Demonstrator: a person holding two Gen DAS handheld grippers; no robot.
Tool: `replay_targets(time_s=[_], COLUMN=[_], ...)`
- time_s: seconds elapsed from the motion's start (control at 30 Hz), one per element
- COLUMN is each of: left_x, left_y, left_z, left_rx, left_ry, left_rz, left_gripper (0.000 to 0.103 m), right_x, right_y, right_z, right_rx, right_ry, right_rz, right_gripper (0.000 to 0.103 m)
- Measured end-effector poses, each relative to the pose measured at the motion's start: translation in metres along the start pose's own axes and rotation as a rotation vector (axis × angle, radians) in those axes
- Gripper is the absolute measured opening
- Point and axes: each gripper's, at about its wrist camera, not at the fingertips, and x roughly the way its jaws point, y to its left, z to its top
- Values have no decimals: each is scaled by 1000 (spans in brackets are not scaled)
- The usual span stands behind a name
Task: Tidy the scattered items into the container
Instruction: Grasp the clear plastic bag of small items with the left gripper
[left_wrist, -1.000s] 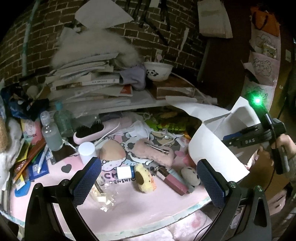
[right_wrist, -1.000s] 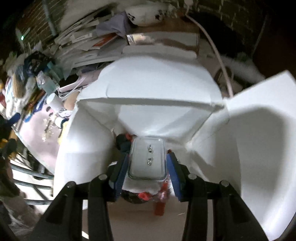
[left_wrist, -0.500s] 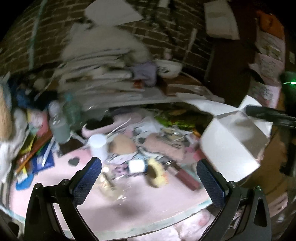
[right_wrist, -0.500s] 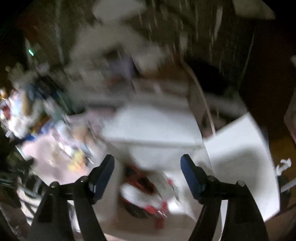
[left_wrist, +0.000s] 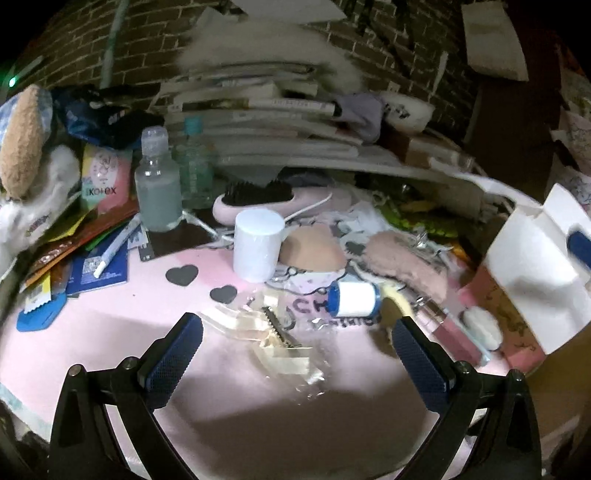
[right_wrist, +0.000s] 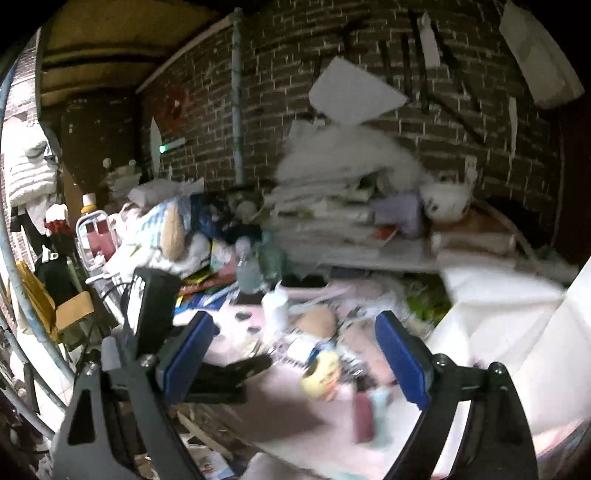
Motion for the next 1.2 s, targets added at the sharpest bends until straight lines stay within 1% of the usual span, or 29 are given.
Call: replay_targets(time_s=[0.1, 0.2, 0.27, 0.3, 0.33, 0.37, 0.5, 0.6, 0.67, 0.7, 0.73, 0.83, 0.87, 0.93, 1.1, 1.2], left_x=[12, 14, 15, 16, 18, 19, 22, 24, 25, 25, 24, 23, 22, 20, 8, -8], left_y=[4, 10, 12, 13, 13, 13, 6, 2, 0, -1, -1, 4, 5, 9, 12, 13], left_z=[-3, -5, -5, -6, -6, -6, -8, -10, -10, -11, -11, -9, -9, -8, -4, 4], left_rx=[-17, -54, -66, -68, -65, -59, -4, 38, 66, 81, 88, 91, 88, 74, 67, 51], left_ry=[27, 9, 0, 5, 13, 18, 22, 24, 30, 33, 34, 42, 44, 47, 33, 8], left_rz=[-3, -10, -8, -7, -9, -6, 39, 87, 113, 127, 133, 134, 132, 123, 122, 99], left_gripper=[102, 102, 101, 97, 88, 84, 83, 77, 70, 62, 53, 41, 39, 28, 27, 27], right_x=[9, 13, 18, 21, 23, 25, 32, 42, 45, 46, 47, 45, 45, 44, 47, 49], right_y=[9, 10, 8, 7, 6, 6, 4, 0, -2, -2, -3, -4, -4, -3, -6, -9], right_z=[-19, -32, -40, -44, -48, -53, -67, -75, -78, -78, -79, -78, -78, -77, -80, -82], right_rx=[2, 13, 47, 60, 68, 74, 80, 98, 99, 96, 95, 104, 105, 99, 99, 99], right_ry=[22, 18, 17, 15, 14, 9, 2, 24, 21, 20, 17, 2, -4, -7, -3, -1], right_rz=[38, 56, 64, 66, 65, 59, 9, -6, -32, -39, -46, -42, -42, -46, -76, -100], right_gripper=[88, 88, 88, 88, 88, 88, 88, 88, 88, 88, 88, 88, 88, 88, 88, 88])
